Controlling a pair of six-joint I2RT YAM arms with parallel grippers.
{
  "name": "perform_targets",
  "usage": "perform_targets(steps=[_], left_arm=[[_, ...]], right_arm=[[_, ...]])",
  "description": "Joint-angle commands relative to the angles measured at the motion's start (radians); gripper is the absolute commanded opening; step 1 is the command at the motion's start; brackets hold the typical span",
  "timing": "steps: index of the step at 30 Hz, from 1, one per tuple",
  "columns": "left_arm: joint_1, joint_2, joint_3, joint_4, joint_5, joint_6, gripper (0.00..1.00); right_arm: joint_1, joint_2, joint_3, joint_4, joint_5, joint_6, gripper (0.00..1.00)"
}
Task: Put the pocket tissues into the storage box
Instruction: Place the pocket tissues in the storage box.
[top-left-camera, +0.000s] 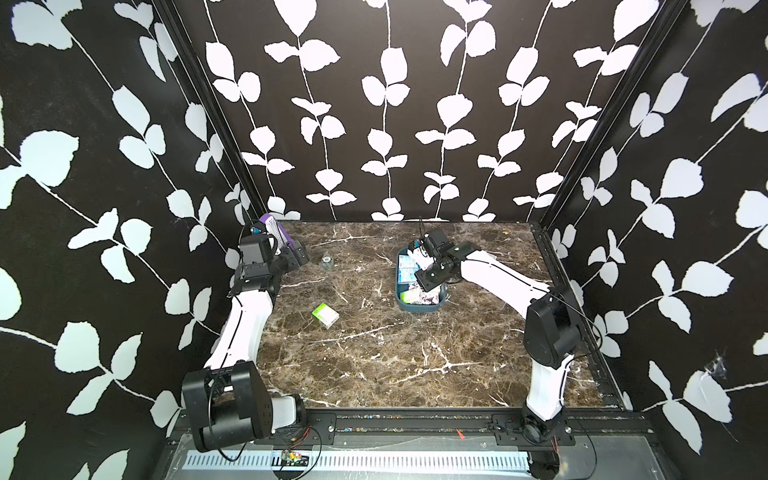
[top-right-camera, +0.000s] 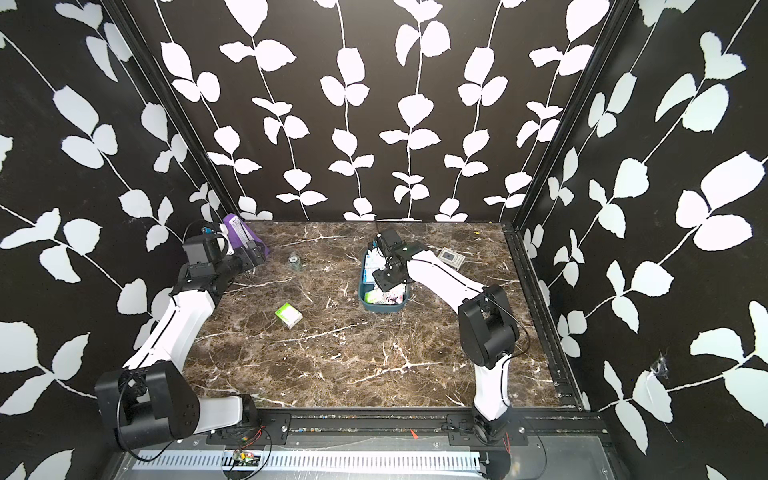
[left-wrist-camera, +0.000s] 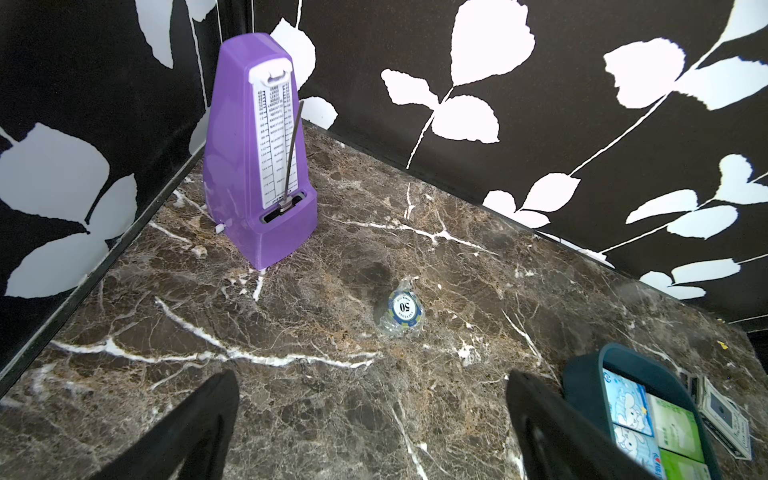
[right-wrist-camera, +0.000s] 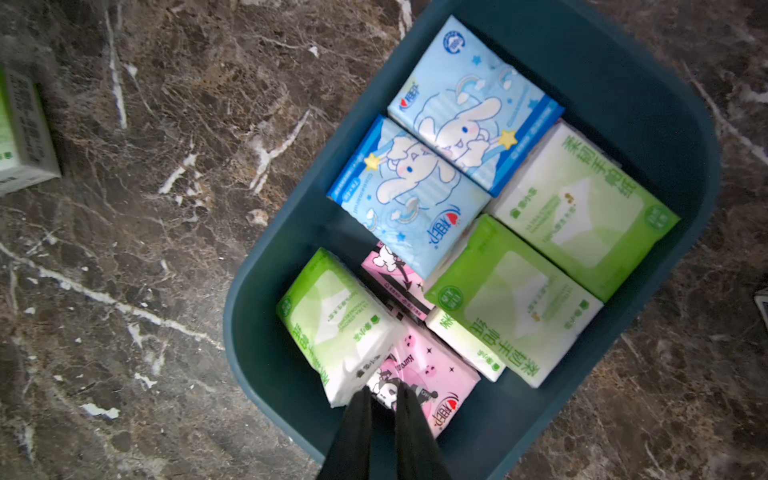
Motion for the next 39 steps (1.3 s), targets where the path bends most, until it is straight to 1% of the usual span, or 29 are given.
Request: perform_targets(steps=[1,11,19,24,31,34,36,39], left_arm=[[-0.003,-0.022,-0.001,0.007,-0.004,0.013,0.99],[-0.003,-0.024,-0.010,0.011,-0.007,0.013,0.99],[-0.003,-0.016,-0.005,0.007,-0.010,0.016,0.99],[-0.003,-0.012,-0.004,0.011,-0.005,0.012,0.99],[-0.004,-0.010,0.001,0.008,-0.004,0.012,0.99],[-0.003,-0.009,0.005,0.009,-0.004,0.011,0.99],[-0.002,-0.007,0.007,0.010,-0.003,0.008,0.99],[-0.002,-0.009,0.007,0.011,-0.002,0.008,0.99]], right_arm=[[0.008,0.036,0.039,-0.026,-0.032,0.052,0.15],[0.037,0.100,0.033,-0.031,-0.038,0.115,0.08],[0.044,0.164,0.023,-0.037,-0.052,0.123,0.01],[0.050,0.187,0.009,-0.006,-0.065,0.131,0.00],[0.063,0.224,0.048,-0.016,-0.080,0.117,0.00],[0.063,0.198,0.053,-0.011,-0.079,0.116,0.06],[0.061,0.167,0.059,-0.003,-0.073,0.117,0.13],[0.052,0.127,0.083,-0.011,-0.068,0.120,0.19]])
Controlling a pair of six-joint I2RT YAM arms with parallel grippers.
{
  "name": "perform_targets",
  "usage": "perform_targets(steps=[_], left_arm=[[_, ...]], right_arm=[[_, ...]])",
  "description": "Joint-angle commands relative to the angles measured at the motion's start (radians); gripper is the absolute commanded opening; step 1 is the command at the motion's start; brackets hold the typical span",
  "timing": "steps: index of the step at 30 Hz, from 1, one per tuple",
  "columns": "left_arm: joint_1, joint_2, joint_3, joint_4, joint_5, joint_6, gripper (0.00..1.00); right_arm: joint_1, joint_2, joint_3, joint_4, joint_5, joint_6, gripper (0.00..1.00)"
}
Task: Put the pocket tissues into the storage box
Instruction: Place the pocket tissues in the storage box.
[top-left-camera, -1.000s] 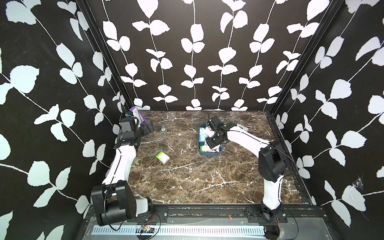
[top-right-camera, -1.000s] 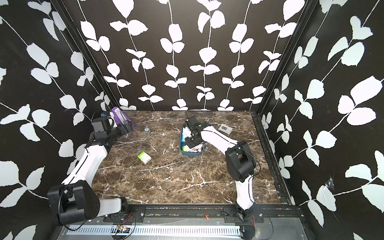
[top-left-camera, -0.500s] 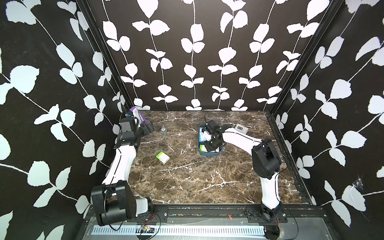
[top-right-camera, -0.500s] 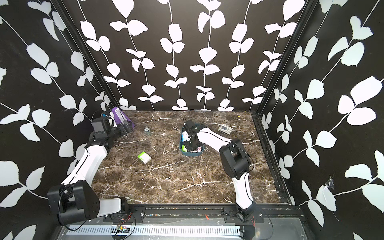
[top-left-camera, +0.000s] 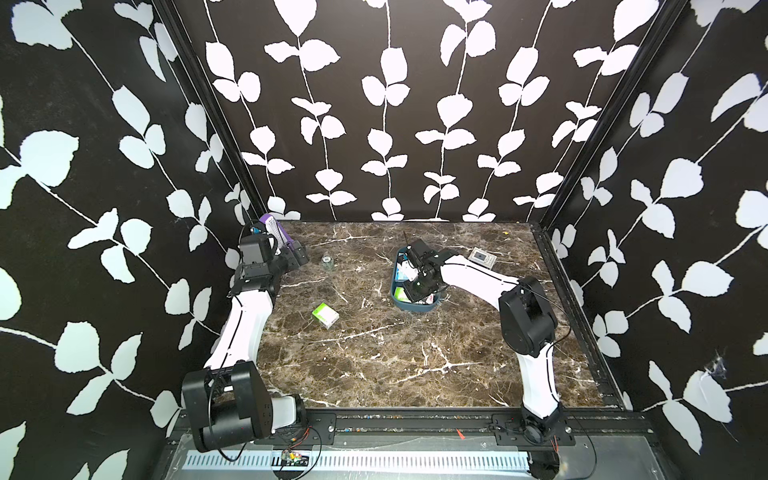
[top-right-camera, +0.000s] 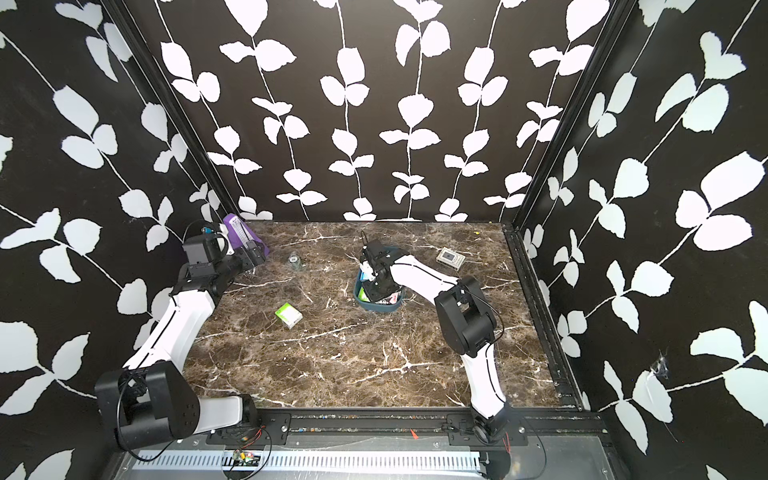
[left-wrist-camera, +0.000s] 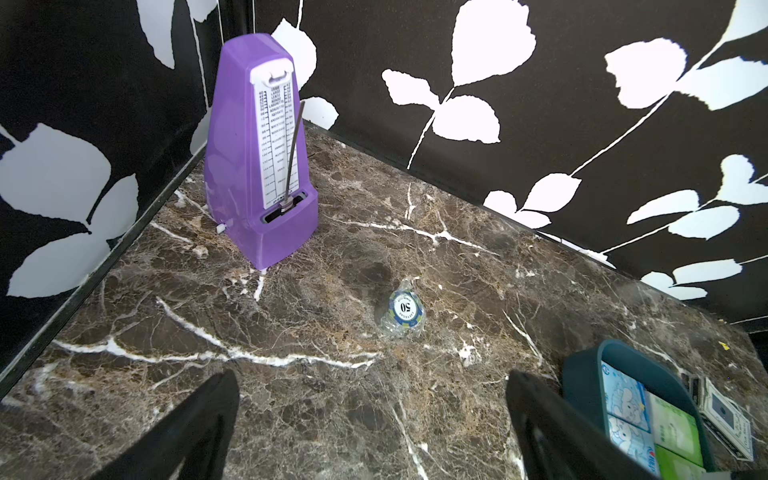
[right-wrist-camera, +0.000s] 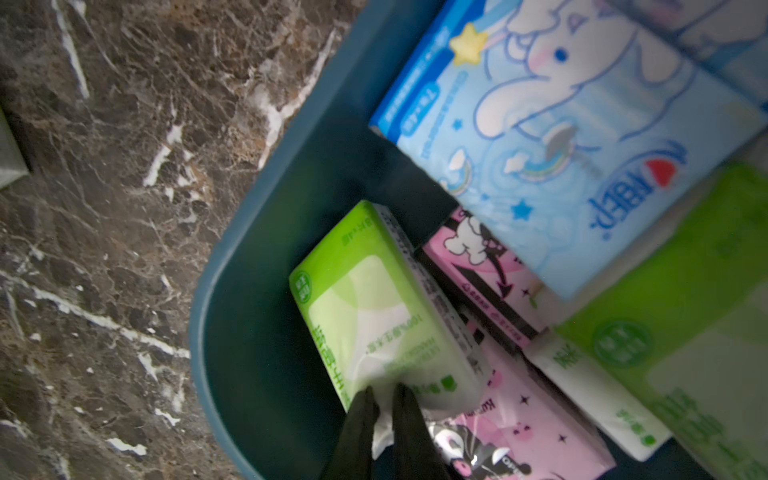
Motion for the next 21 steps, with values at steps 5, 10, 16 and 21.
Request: perform_targets(steps=[5,10,16,21], left_arm=[[-0.003,-0.011,0.009,0.011,0.001,0.006,0.99],[-0.003,-0.014,0.007,0.010,-0.002,0.007,0.99],[-0.003,-0.015,0.007,0.008,-0.002,0.008,0.99],[-0.003,-0.015,0.007,0.004,-0.004,0.012,0.99]], right_arm=[[-0.026,-0.072,0.086,-0.050,0.012,0.005,0.24],[-0.036,-0.068,0.102,-0.093,0.031,0.004,0.24],[-0.036,-0.043,0.098,-0.098,0.018,0.030,0.20],[-0.033,-0.012,0.105,-0.088,-0.009,0.051,0.15]])
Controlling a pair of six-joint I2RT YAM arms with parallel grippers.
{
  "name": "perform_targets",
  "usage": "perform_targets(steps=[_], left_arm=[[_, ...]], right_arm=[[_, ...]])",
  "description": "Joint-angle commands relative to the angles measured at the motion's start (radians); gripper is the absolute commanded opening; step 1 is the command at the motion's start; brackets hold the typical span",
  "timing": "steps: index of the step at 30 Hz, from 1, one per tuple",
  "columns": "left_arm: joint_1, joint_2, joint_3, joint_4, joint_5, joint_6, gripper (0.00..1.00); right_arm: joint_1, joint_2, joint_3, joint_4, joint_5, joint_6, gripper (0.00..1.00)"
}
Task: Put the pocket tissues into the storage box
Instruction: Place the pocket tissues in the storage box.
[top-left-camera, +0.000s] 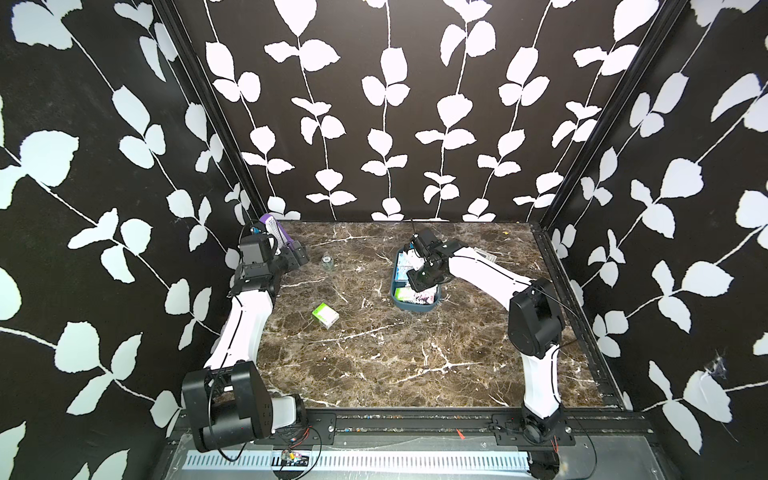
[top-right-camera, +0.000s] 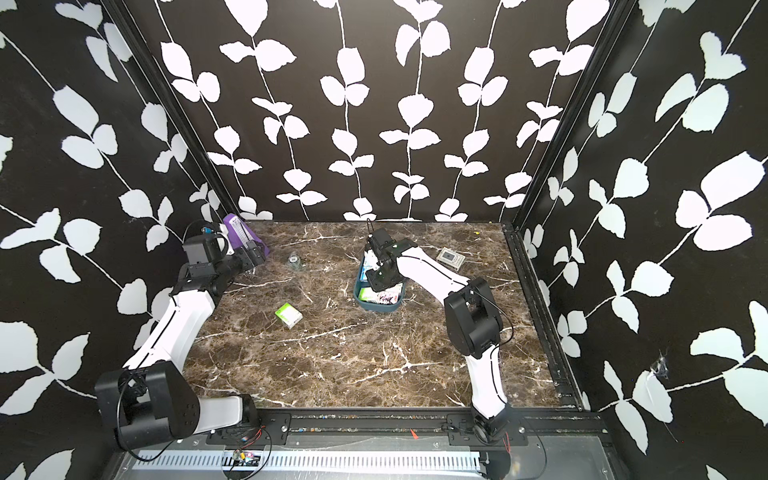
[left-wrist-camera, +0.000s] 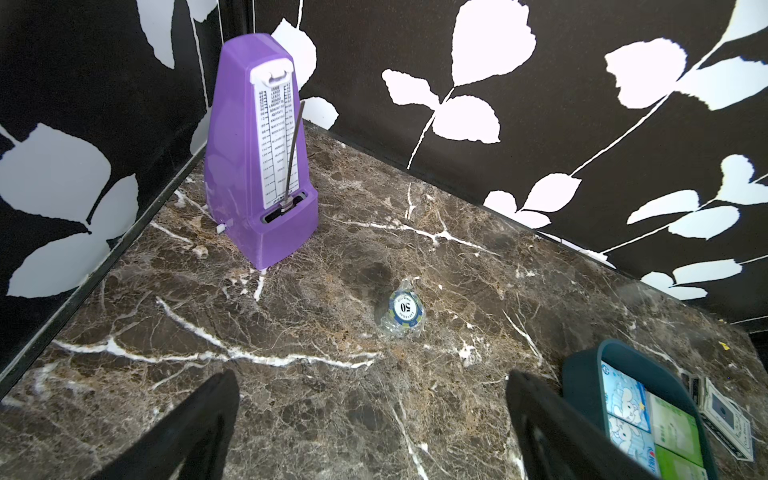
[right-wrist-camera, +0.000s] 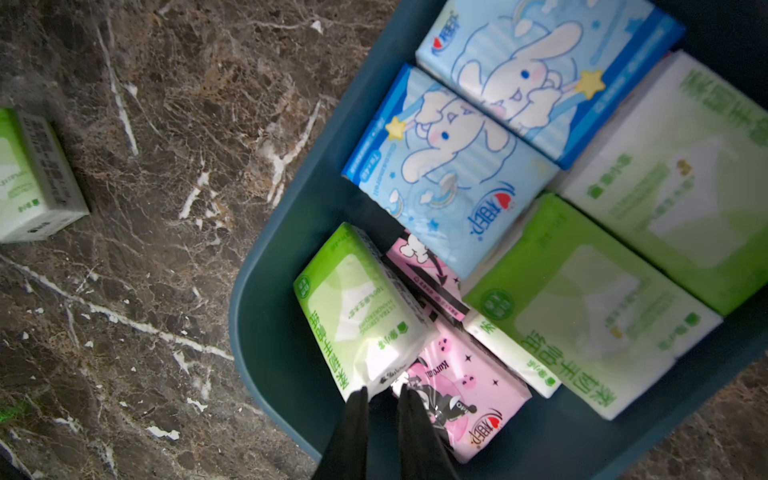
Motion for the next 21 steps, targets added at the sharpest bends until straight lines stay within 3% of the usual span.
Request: perform_targets(steps=[1,21], left_arm=[[-0.003,-0.014,0.008,0.004,-0.005,0.012,0.99],[-0.003,-0.022,-0.006,0.004,-0.017,0.020,0.99]], right_arm=[[0.003,0.031,0.031,-0.011,-0.021,0.027,0.13],[0.043,0.153,0.054,0.073,-0.112,0.074,0.05]])
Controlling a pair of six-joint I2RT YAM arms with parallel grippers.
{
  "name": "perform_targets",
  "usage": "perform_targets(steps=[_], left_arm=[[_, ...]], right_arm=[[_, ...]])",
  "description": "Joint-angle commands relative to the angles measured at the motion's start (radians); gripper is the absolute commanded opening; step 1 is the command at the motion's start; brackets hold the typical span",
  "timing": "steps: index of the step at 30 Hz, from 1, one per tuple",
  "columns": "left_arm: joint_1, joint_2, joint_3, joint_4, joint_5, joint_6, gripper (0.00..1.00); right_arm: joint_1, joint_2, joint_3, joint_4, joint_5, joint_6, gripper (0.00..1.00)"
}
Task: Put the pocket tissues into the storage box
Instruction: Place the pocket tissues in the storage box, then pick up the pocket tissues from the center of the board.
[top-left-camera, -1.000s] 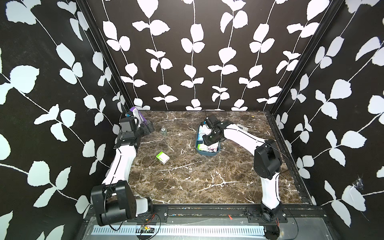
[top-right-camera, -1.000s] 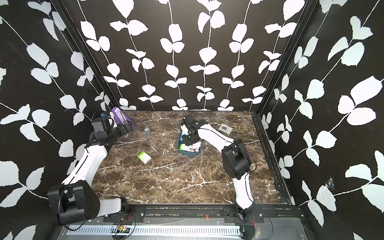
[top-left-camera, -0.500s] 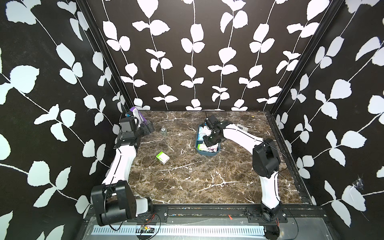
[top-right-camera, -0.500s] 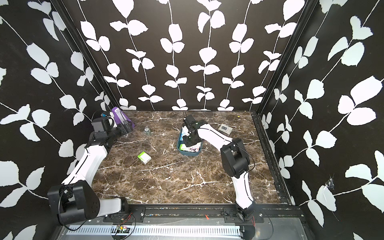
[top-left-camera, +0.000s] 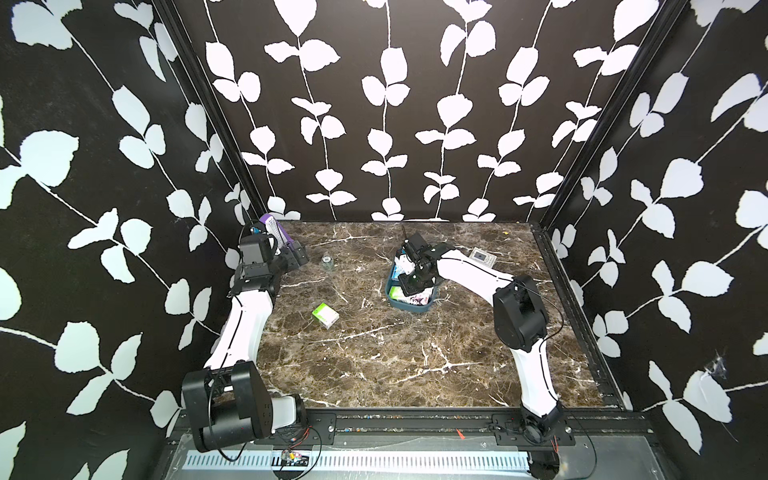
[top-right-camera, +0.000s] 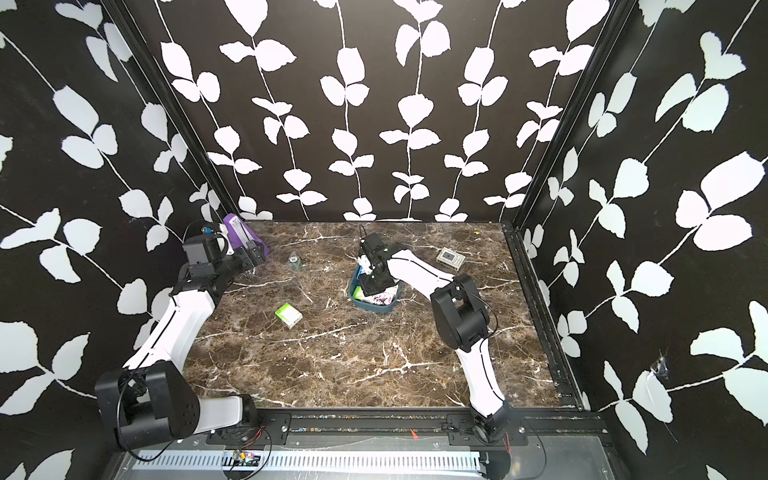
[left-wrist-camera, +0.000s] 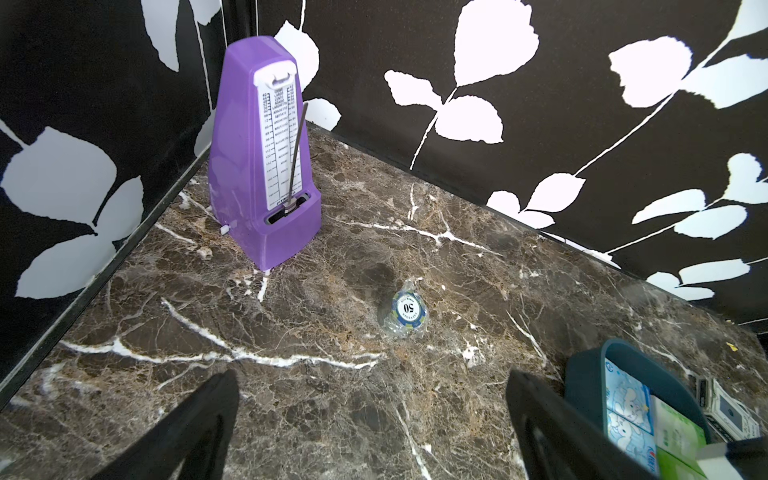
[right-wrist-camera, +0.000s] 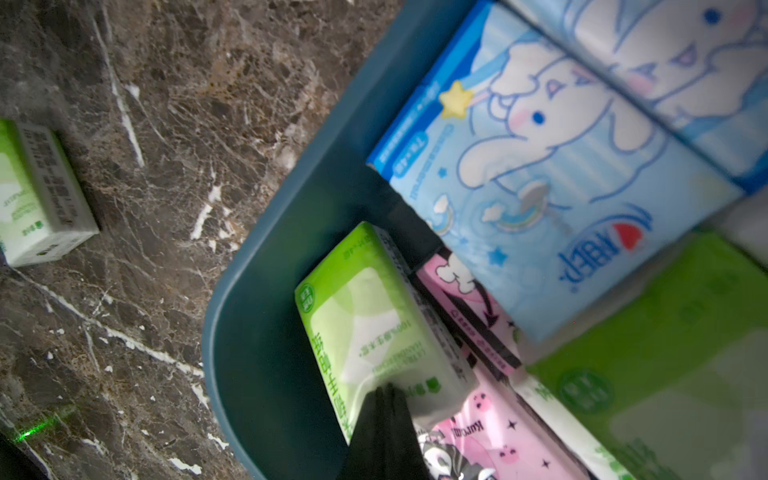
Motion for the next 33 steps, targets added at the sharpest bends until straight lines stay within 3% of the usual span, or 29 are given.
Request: perform_targets(steps=[1,3,6,11,17,24,33], left_arm=[[-0.002,-0.024,-0.007,0.004,-0.009,0.014,0.99],[-0.003,-0.024,-0.008,0.001,-0.009,0.016,0.99],[-0.003,-0.023,-0.005,0.002,-0.009,0.015,0.99],[-0.003,-0.024,-0.006,0.004,-0.007,0.009,0.99],[-0.002,-0.028,0.006,-0.004,-0.024,-0.004,0.99],[0.007,-0.021,0.045,-0.043,-0.058,0.003,0.99],[0.010,-0.024,0.052,-0.054,-0.059,0.002,0.99]], right_arm=[[0.015,0.038,0.002,0.022,-0.030,0.016,0.05],[0.014,0.024,-0.009,0.028,-0.025,0.014,0.09],[0.015,-0.015,-0.013,0.034,-0.002,0.002,0.23],[0.016,-0.081,0.007,0.048,0.009,-0.044,0.34],[0.090,-0.149,-0.063,0.209,0.034,-0.155,0.52],[0.203,-0.055,0.006,0.326,-0.019,-0.218,0.73],[0.305,0.172,0.239,0.354,-0.025,-0.263,0.99]])
